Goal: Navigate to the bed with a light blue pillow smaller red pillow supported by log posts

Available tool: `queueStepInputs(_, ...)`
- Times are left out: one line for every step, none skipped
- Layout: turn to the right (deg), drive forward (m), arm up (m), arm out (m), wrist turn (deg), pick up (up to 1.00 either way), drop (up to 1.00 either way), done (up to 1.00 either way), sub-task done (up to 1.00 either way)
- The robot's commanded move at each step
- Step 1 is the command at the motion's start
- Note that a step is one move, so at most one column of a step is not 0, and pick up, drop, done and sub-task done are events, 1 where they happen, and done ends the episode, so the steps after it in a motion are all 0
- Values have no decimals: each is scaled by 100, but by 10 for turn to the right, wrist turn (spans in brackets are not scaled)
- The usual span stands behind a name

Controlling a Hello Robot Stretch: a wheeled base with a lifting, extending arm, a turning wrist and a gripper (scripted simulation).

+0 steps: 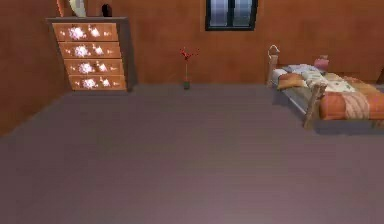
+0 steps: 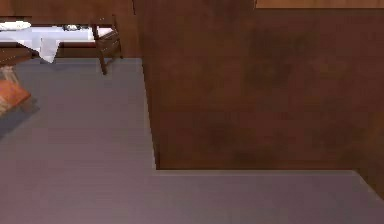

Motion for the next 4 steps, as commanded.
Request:
queueStepInputs(360,0,0,0,0,0,0,0,0)
queueStepInputs(0,100,0,0,0,0,0,0,0)
queueStepInputs(60,0,0,0,0,0,0,0,0)
queueStepInputs(0,90,0,0,0,0,0,0,0)
